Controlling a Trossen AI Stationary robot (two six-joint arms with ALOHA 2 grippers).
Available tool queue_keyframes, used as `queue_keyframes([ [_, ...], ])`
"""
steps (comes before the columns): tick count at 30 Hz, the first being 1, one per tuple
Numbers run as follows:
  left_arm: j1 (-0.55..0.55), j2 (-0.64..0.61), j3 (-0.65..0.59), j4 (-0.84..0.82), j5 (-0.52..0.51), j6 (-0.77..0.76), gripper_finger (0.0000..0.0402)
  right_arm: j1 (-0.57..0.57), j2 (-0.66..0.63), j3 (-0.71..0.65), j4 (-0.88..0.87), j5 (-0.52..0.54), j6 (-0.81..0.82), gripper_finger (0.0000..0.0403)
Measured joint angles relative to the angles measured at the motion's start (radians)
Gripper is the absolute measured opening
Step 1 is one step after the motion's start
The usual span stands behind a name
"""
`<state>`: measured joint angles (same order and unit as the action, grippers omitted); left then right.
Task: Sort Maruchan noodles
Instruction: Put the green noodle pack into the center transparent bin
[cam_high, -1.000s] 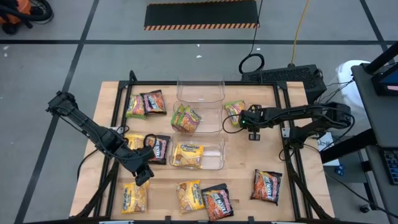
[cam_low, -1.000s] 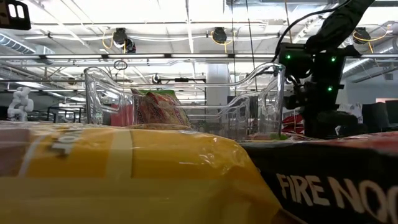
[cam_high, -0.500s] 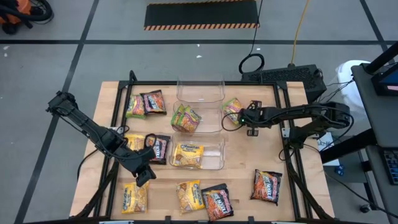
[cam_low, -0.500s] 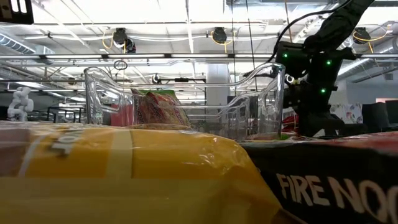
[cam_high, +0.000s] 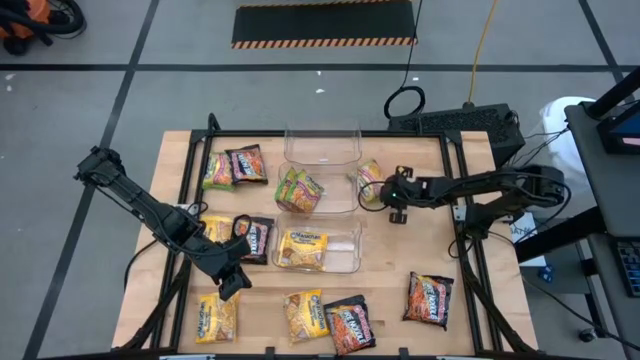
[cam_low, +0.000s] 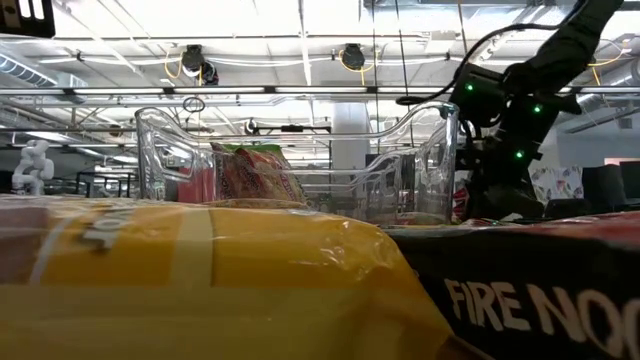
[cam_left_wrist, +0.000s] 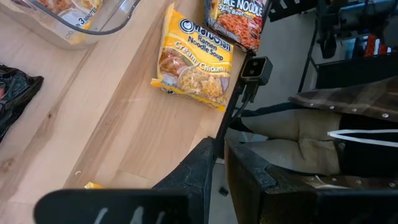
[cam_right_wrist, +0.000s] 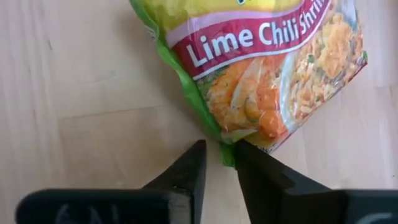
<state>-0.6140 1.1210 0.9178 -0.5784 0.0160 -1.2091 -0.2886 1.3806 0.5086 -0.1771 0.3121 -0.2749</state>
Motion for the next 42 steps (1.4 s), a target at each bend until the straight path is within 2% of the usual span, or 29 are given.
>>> queue_keyframes([
  [5, 0.0, 0.0, 0.0, 0.0, 0.0, 0.0, 0.0049, 0.0, 0.001, -0.014, 0.014, 0.001, 0.0, 0.005],
  [13, 0.0, 0.0, 0.0, 0.008, 0.0, -0.004, 0.0049, -0.001, 0.004, -0.018, 0.095, 0.0, 0.001, 0.0031],
  [17, 0.0, 0.0, 0.0, 0.007, 0.0, -0.004, 0.0049, -0.001, 0.004, -0.018, 0.095, 0.0, 0.001, 0.0006],
  [24, 0.0, 0.0, 0.0, 0.007, -0.01, -0.008, 0.0049, -0.001, -0.011, -0.018, 0.075, -0.004, 0.031, 0.0],
  [42, 0.006, 0.0, 0.0, 0.006, -0.058, -0.007, 0.0049, 0.0, -0.36, -0.012, -0.178, -0.011, 0.18, 0.0],
])
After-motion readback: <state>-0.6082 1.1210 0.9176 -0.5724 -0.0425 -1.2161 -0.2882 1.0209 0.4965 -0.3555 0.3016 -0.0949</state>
